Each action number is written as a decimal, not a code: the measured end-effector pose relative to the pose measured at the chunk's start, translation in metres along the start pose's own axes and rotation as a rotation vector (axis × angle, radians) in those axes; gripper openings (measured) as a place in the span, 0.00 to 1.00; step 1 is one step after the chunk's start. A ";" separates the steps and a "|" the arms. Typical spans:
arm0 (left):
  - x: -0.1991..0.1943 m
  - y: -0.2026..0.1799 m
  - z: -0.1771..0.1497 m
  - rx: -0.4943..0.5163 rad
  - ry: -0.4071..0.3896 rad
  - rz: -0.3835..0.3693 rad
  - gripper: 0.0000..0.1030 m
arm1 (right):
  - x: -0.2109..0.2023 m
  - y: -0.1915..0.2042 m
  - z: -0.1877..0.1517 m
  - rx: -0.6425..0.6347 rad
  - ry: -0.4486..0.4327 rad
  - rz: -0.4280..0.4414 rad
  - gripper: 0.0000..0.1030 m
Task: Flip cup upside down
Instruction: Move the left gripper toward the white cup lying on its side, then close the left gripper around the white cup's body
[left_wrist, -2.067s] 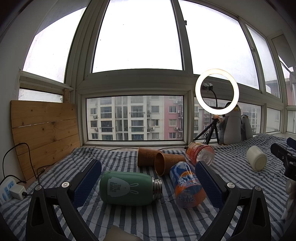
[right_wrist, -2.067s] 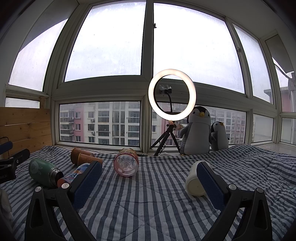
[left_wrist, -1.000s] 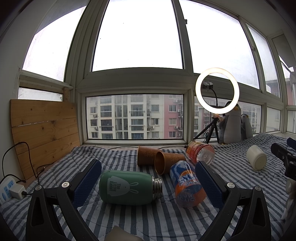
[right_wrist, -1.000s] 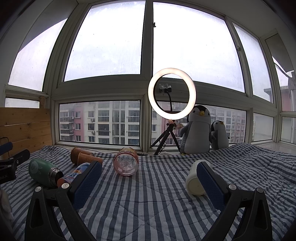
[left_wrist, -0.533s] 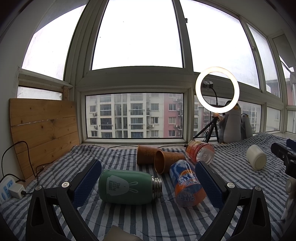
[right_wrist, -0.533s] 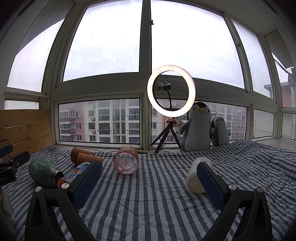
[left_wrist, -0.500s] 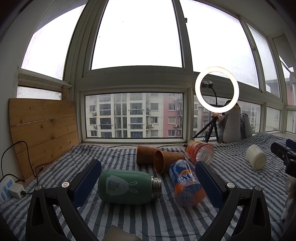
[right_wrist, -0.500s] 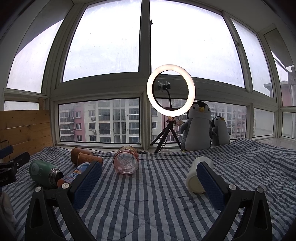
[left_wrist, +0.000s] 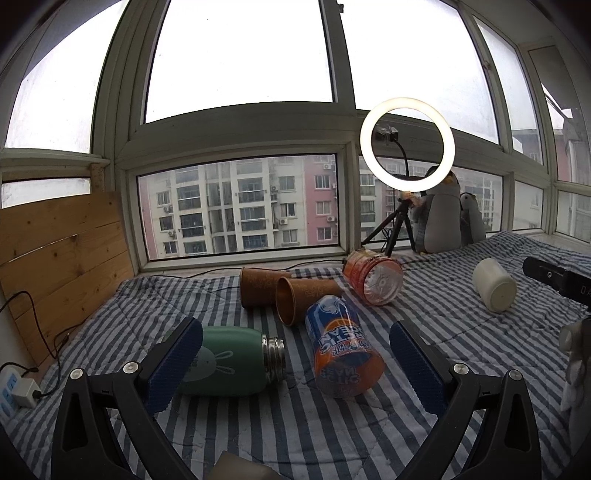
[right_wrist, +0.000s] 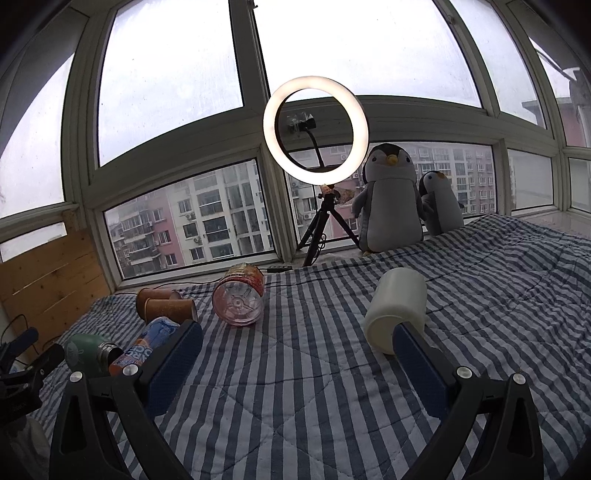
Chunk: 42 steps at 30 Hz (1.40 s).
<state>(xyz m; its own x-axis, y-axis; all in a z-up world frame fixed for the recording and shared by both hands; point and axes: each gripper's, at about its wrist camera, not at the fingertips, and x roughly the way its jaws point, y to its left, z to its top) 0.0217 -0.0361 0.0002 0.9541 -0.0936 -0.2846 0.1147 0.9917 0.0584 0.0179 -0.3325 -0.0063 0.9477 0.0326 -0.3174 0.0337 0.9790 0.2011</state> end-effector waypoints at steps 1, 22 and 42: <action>0.000 -0.005 0.003 0.004 0.008 -0.017 1.00 | 0.002 -0.009 0.003 0.022 0.017 0.000 0.99; 0.111 -0.251 0.035 0.088 0.311 -0.351 1.00 | -0.023 -0.163 0.017 0.224 0.019 -0.079 0.99; 0.228 -0.351 0.028 0.028 0.457 -0.370 1.00 | -0.024 -0.185 0.014 0.305 -0.022 -0.021 0.99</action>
<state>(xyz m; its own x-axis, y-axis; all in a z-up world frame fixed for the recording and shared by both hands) 0.2067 -0.4082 -0.0589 0.6337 -0.3795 -0.6741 0.4310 0.8968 -0.0997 -0.0070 -0.5172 -0.0226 0.9525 0.0051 -0.3046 0.1440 0.8736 0.4648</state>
